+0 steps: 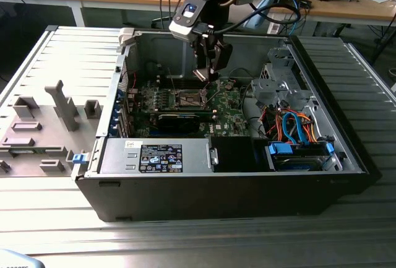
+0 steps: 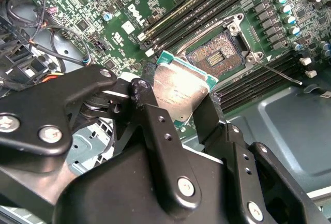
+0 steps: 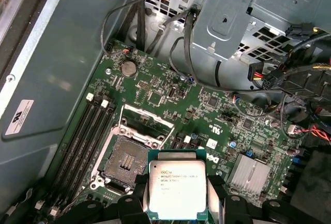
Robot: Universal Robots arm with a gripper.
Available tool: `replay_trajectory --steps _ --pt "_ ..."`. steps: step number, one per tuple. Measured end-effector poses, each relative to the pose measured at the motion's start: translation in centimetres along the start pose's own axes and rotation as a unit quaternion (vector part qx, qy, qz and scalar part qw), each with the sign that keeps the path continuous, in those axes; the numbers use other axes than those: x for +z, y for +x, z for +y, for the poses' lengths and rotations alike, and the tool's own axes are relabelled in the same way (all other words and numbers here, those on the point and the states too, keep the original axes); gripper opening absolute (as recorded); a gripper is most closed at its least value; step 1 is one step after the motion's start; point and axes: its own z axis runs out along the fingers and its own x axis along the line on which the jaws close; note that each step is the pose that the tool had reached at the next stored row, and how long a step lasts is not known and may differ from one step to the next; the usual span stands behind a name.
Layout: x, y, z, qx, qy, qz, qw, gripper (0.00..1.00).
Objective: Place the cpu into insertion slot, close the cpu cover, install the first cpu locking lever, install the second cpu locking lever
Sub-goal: 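Place the cpu into insertion slot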
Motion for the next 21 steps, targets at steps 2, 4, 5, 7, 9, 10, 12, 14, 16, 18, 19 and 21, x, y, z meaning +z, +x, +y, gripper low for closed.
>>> replay_trajectory --steps 2,4,5,7,9,10,12,14,16,18,19,21 --pt "0.01 0.0 0.0 0.003 0.0002 -0.0001 1.0 0.54" --pt "0.01 0.0 0.0 0.005 0.0004 -0.0001 0.99999 0.54" --pt "0.02 0.0 0.0 0.008 0.0006 -0.0002 0.99997 0.54" --pt "0.02 0.0 0.0 0.012 0.001 -0.0004 0.99992 0.54" --pt "0.03 0.0 0.0 0.015 0.0012 -0.0005 0.99988 0.54" --pt "0.03 0.0 0.0 0.016 0.0013 -0.0005 0.99986 0.54" --pt "0.03 0.0 0.0 0.019 0.0015 -0.0006 0.99983 0.54" --pt "0.04 0.0 0.0 0.021 0.0017 -0.0006 0.99978 0.54" --pt "0.04 0.0 0.0 0.024 0.0019 -0.0008 0.9997 0.54" --pt "0.05 0.0 0.0 0.027 0.0021 -0.0008 0.99964 0.54" --pt "0.05 0.0 0.0 0.028 0.0022 -0.0009 0.99959 0.54" --pt "0.05 0.0 0.0 0.031 0.0025 -0.001 0.99951 0.54"
